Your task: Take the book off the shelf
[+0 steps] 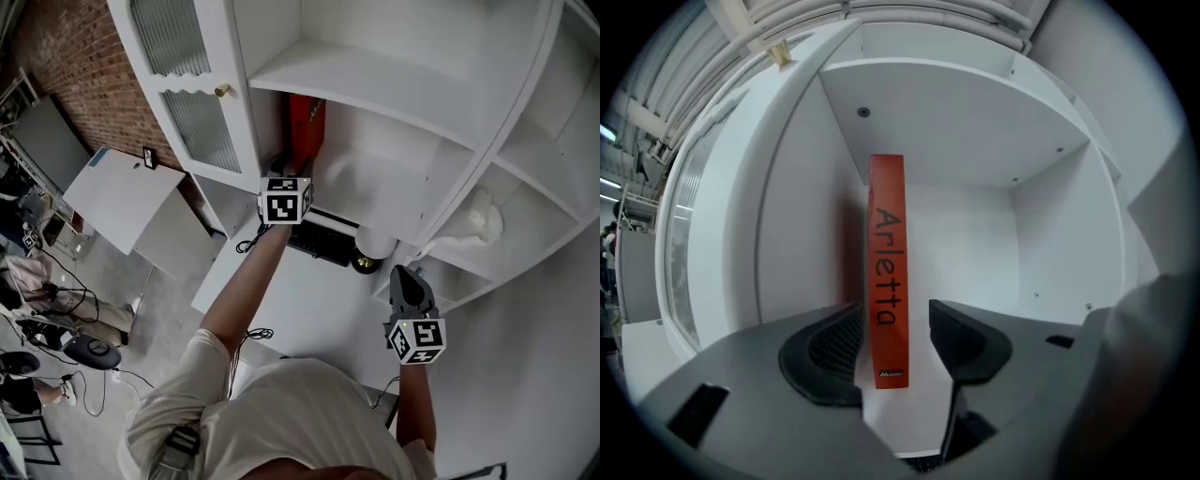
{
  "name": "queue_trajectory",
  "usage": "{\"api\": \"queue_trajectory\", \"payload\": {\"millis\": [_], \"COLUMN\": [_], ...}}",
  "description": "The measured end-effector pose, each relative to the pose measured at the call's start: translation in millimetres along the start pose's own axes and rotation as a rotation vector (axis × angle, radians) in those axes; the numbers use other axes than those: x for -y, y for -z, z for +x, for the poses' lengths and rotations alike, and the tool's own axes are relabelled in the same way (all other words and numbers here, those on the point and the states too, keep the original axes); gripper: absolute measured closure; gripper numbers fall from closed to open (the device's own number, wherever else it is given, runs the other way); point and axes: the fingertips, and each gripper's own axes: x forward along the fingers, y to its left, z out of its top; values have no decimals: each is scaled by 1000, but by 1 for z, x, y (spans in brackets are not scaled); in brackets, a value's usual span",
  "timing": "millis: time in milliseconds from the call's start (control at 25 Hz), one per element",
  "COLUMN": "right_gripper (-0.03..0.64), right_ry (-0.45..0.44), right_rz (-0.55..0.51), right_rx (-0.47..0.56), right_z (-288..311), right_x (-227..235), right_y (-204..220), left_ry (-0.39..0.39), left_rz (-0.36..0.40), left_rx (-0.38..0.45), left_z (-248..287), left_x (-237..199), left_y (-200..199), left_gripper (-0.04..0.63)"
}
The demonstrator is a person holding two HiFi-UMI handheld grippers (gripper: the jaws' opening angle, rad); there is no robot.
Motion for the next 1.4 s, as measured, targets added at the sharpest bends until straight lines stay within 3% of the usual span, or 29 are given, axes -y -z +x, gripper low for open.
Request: {"api": "queue_trajectory", "payload": {"millis": [760,1320,1400], "right_gripper": [615,615,614], "right_ry": [57,87,87], "right_rz": [51,74,78], "right_rx": [-15,-30,-31], "right_z": [-9,-12,-12], "right_x": [37,50,51], "right_y": [16,25,27], "left_ry": [-96,-107,-111], "left_rz": [10,3,1], "left_rx": [-54,-46,-42], "left_z": [68,100,101], "left_x": [-15,-18,-19], "left_y": [5,0,2], "left_gripper": [383,376,400]}}
